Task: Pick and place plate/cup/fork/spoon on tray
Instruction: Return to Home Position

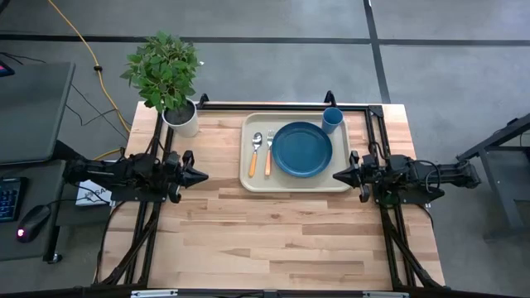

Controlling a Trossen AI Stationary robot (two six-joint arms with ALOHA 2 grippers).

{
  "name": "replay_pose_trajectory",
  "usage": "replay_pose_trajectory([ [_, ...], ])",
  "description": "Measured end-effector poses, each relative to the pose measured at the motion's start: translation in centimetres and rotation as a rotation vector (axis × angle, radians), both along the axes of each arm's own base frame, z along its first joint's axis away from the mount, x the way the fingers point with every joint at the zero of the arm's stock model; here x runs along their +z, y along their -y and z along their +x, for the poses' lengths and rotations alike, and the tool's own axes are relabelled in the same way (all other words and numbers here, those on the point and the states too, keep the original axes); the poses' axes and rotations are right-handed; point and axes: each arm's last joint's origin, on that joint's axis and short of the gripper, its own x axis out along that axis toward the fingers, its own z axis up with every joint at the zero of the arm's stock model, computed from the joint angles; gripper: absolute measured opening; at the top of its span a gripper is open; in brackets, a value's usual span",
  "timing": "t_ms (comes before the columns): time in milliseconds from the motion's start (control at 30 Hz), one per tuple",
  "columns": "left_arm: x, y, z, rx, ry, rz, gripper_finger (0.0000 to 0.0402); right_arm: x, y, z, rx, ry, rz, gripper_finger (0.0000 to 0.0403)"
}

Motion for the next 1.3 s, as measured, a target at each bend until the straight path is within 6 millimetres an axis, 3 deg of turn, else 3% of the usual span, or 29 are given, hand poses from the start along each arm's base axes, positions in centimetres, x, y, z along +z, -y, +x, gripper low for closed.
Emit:
replay_pose_trajectory([
  [1300, -0.02, 0.05, 0.07, -0.006, -0.005, 0.000, 0.0000, -0.12, -0.08, 0.08, 0.010, -0.016, -0.001, 0.0000],
])
